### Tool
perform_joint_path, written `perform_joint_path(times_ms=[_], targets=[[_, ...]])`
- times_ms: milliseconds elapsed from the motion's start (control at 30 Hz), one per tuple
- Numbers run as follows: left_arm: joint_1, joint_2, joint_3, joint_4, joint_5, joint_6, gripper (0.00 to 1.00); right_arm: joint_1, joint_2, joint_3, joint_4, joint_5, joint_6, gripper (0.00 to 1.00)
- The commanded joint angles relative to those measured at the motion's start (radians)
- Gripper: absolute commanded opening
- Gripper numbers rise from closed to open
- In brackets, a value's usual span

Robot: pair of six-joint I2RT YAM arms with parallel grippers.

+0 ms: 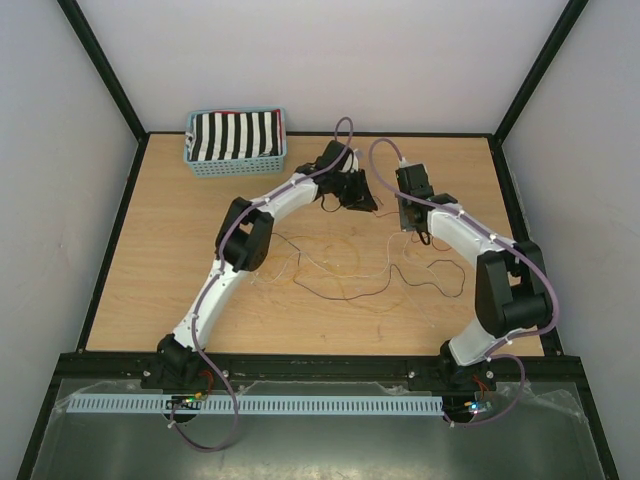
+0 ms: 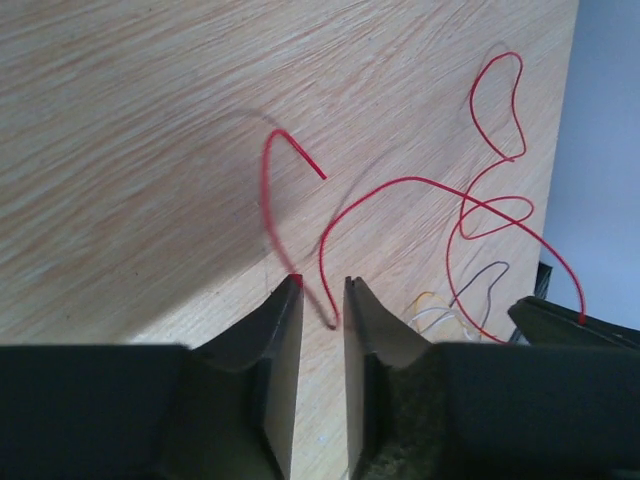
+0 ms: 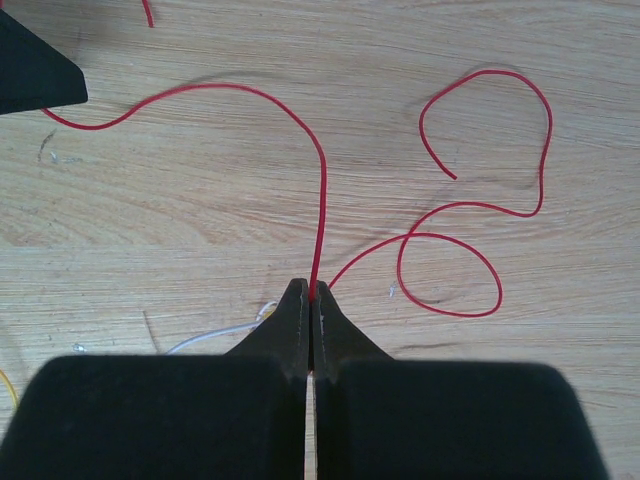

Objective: Zip-tie the wires
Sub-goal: Pick up the cable at the center of the board.

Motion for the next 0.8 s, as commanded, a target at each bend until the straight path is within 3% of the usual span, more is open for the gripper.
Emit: perform_joint_path(times_ms=[0, 100, 267, 433, 633, 767], targets=[[-0.005, 0.011, 0.028, 0.058, 0.017, -0.024, 0.14, 0.000, -0.044, -0.007, 0.013, 0.036, -0.021, 0.00], [-0.003, -0.035, 0.011, 0.064, 0.002, 0.003, 0.01, -0.001, -0.057, 0.005, 0.011, 0.112, -0.048, 0.00], [-0.005, -0.194, -0.066, 0.069, -0.047, 0.085, 0.00, -0.002, -0.077, 0.058, 0.005, 0.356, -0.116, 0.00], [-0.014, -0.331, -0.128, 0.112, -0.064, 0.109, 0.00, -0.002, -0.127, 0.152, -0.038, 0.478, -0.173, 0.00], [-0.033, -0.530, -0.289, 0.147, -0.076, 0.128, 0.00, -0.002, -0.322, 0.161, -0.120, 0.317, -0.175, 0.00], [-0.013, -0.726, -0.543, 0.177, -0.122, 0.164, 0.00, -0.002, -0.455, 0.111, -0.158, 0.031, -0.147, 0.00]])
